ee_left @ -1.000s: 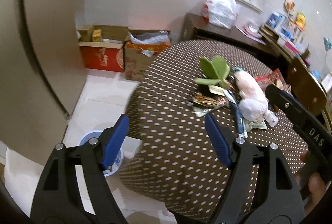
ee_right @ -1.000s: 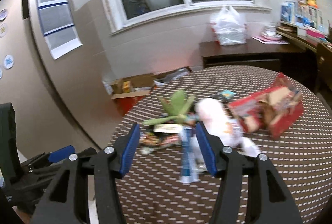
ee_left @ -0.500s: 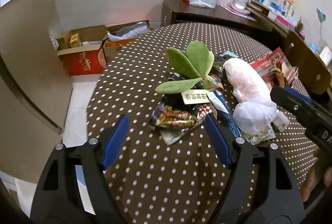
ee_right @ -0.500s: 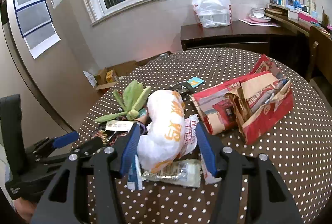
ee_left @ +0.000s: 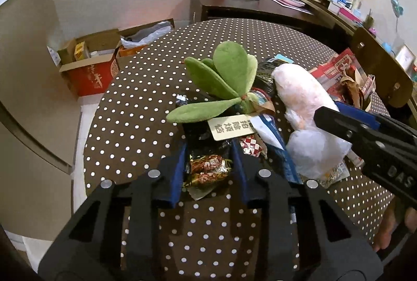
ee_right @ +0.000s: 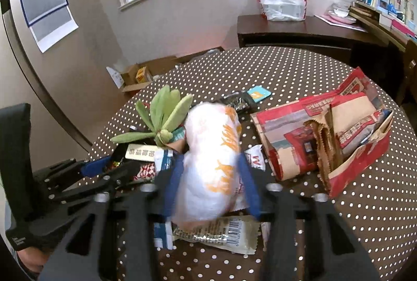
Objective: Collect trash
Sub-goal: 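Grasp the dark snack wrapper with the left tool while the right tool grasps the white bread bag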
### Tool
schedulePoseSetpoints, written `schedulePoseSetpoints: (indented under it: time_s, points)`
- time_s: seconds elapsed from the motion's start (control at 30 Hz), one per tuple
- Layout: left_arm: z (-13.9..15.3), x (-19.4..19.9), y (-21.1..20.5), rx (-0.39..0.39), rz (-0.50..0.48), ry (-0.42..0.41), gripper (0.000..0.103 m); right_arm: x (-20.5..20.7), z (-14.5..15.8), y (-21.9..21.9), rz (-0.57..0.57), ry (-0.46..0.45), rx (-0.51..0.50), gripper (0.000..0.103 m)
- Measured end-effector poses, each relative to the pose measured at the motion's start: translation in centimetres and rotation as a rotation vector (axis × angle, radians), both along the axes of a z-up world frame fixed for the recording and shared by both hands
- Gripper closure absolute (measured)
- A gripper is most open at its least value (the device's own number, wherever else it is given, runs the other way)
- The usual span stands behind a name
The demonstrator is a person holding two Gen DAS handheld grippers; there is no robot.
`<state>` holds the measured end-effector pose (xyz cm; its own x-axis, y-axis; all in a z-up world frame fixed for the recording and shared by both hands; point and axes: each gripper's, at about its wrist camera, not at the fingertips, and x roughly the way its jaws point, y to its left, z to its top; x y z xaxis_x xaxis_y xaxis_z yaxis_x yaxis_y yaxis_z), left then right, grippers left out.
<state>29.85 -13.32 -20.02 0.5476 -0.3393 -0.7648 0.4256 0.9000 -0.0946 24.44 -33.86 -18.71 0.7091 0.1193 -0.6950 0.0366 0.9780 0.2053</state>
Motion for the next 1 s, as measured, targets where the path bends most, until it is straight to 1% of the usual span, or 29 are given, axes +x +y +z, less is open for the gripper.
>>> schedulePoseSetpoints:
  time_s: [0.1,0.17,0.4,0.43,0.47,0.5,0.57,0.6,0.73,0.8,0.83,0.87,0.93,0.97,1.0]
  points:
    - [0.4,-0.5,0.6,-0.036,0.003,0.008,0.071,-0.6,0.3,0.0,-0.002,-0.013,-0.003,0.071]
    - [0.9,-0.9,1.3,-0.054,0.009,0.000,0.072,-1.4,1.0,0.0,-0.009,-0.039,-0.006,0.072]
    - [3.3,-2.8,4.7,-0.142,0.055,-0.037,0.075,-3.7,4.7,0.6,-0.031,-0.145,-0.013,0.072]
    - [3.6,-3.0,5.2,-0.156,0.061,-0.041,0.077,-4.0,5.1,0.9,-0.026,-0.154,-0.009,0.072]
    - [3.9,-3.3,5.8,-0.172,0.065,-0.043,0.097,-4.3,5.5,1.3,-0.016,-0.164,-0.006,0.072]
    - [4.1,-3.5,6.2,-0.182,0.067,-0.042,0.102,-4.5,5.7,1.6,-0.009,-0.170,-0.003,0.072]
    - [4.1,-3.7,7.2,-0.223,0.068,-0.018,0.102,-4.8,5.9,2.5,0.006,-0.174,0.001,0.072]
    - [4.0,-3.8,7.5,-0.228,0.070,-0.012,0.102,-4.8,5.9,2.9,0.013,-0.172,0.001,0.072]
    - [3.1,-4.7,8.5,-0.210,0.093,0.007,0.102,-5.1,5.5,4.6,0.042,-0.154,0.009,0.072]
    - [2.7,-4.9,8.7,-0.213,0.104,0.034,0.094,-5.3,5.2,5.1,0.046,-0.148,0.009,0.072]
    - [2.5,-5.1,8.7,-0.211,0.108,0.044,0.066,-5.4,5.0,5.4,0.048,-0.145,0.007,0.072]
    - [2.4,-5.3,8.5,-0.192,0.112,0.042,0.027,-5.5,4.7,5.6,0.050,-0.140,0.005,0.072]
    - [2.4,-6.1,8.0,-0.166,0.104,-0.011,0.026,-5.6,4.2,6.0,0.053,-0.131,0.000,0.072]
    - [2.1,-6.2,7.4,-0.141,0.081,0.002,0.026,-5.7,3.9,6.3,0.055,-0.123,-0.004,0.072]
    - [1.9,-6.1,7.2,-0.137,0.076,0.013,0.026,-5.7,3.8,6.3,0.056,-0.119,-0.004,0.072]
